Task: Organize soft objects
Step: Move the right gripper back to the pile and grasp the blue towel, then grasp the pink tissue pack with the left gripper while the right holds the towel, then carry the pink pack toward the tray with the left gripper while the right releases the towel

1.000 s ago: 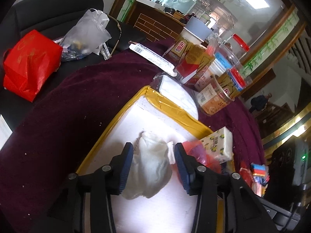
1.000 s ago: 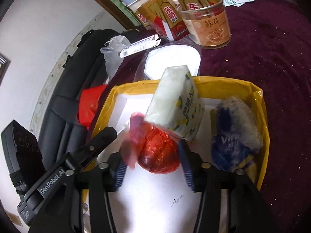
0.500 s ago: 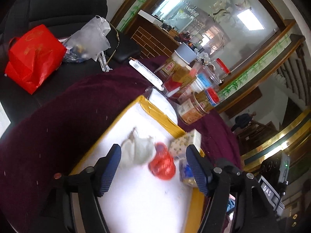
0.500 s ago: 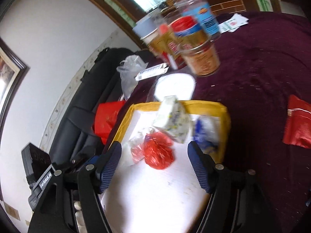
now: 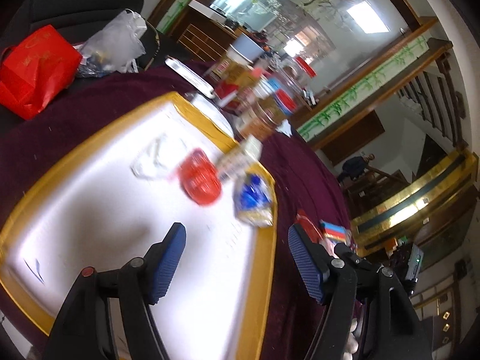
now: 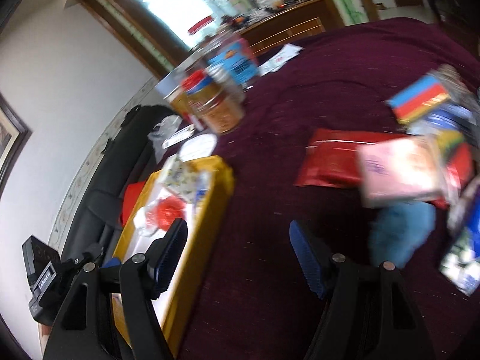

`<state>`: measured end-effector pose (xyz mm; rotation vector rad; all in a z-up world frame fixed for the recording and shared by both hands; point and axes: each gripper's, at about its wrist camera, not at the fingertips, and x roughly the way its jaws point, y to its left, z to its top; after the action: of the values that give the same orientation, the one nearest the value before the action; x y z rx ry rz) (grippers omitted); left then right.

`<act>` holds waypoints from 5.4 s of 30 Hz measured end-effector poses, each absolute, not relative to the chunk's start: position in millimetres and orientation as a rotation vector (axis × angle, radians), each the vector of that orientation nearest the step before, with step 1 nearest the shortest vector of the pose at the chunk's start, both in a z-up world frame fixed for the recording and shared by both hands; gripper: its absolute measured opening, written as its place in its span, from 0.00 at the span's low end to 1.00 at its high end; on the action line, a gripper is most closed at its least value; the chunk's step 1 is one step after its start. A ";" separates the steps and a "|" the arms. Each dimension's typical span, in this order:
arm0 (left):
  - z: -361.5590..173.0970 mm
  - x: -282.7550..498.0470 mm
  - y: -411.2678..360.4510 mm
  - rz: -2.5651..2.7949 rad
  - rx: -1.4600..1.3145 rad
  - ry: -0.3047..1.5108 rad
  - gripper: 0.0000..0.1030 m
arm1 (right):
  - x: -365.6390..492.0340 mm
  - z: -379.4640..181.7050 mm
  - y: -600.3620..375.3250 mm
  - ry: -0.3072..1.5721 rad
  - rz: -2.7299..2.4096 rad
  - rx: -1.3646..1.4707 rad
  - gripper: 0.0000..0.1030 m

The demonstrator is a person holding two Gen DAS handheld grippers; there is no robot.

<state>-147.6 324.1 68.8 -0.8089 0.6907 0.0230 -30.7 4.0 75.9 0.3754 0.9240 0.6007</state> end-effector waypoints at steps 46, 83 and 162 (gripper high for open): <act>55.8 -158.5 180.8 -0.168 -0.584 0.831 0.74 | -35.7 46.1 -53.7 0.902 0.425 0.065 0.30; 63.0 24.9 14.1 -0.485 0.308 0.851 0.77 | -59.1 34.6 -235.3 0.790 0.574 0.682 0.30; 52.9 -112.0 327.4 0.097 -0.247 0.884 0.52 | -103.6 97.6 -115.5 0.801 0.315 0.045 0.20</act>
<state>-112.0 327.4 52.9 -0.2473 0.8838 0.0973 -103.6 -115.5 97.7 0.0449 0.8012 0.3152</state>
